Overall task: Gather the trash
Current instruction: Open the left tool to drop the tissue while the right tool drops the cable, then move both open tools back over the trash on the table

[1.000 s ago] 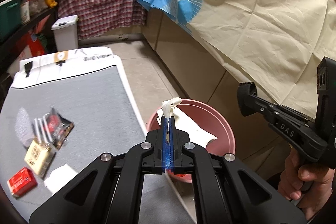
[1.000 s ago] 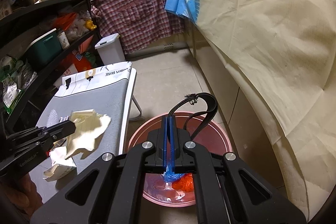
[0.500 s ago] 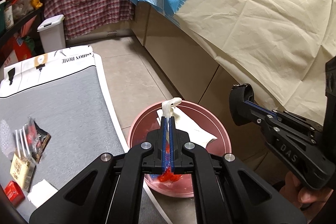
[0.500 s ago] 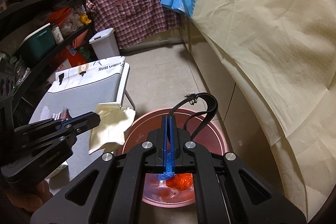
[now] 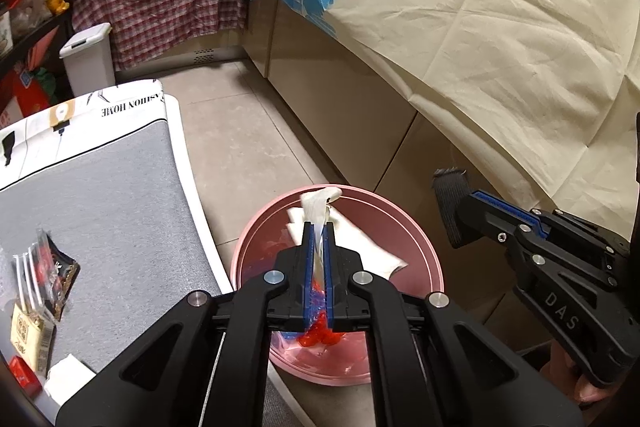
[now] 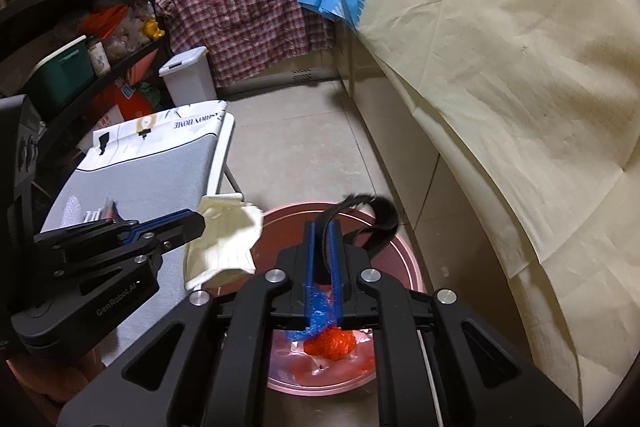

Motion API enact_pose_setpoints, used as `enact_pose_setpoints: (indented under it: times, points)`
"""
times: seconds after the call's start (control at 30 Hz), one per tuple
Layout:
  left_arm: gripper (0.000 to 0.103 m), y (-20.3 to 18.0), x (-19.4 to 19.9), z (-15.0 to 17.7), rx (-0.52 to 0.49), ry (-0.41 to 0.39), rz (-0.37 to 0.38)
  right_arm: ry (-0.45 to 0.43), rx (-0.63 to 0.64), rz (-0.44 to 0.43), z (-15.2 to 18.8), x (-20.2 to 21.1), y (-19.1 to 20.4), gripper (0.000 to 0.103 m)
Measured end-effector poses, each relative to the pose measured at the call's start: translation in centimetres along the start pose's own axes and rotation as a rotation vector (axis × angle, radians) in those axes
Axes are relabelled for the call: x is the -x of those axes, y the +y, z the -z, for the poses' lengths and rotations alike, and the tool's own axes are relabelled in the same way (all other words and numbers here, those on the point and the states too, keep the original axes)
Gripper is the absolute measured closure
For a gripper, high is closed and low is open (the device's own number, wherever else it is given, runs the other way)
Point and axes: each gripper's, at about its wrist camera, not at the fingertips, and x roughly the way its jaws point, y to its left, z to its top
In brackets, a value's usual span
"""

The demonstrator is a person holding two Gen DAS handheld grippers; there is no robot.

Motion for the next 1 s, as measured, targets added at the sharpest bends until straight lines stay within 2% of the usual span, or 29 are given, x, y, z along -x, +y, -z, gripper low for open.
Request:
enact_pose_setpoints:
  times: [0.03, 0.1, 0.17, 0.43, 0.63, 0.83, 1.0]
  points:
    - [0.093, 0.0, 0.0, 0.0, 0.001, 0.002, 0.004, 0.001, -0.002, 0.005, 0.0, 0.0, 0.0, 0.085]
    - [0.093, 0.1, 0.1, 0.0, 0.002, -0.001, 0.005, -0.004, -0.003, 0.015, 0.0, 0.1, 0.0, 0.068]
    - [0.093, 0.1, 0.3, 0.2, -0.001, -0.002, 0.008, -0.007, -0.005, 0.018, 0.0, 0.1, 0.0, 0.064]
    - [0.093, 0.3, 1.8, 0.3, 0.001, -0.022, 0.001, -0.018, -0.013, 0.021, 0.0, 0.3, -0.2, 0.064]
    - [0.093, 1.3, 4.9, 0.6, -0.002, -0.053, -0.022, -0.047, -0.004, 0.013, 0.1, 1.1, 0.1, 0.064]
    - [0.093, 4.3, 9.7, 0.5, 0.0, -0.095, -0.073, -0.092, 0.023, -0.014, 0.1, 2.4, 1.3, 0.064]
    - [0.093, 8.4, 13.9, 0.6, 0.017, -0.123, -0.128, -0.134, 0.066, -0.044, 0.0, 3.6, 2.9, 0.064]
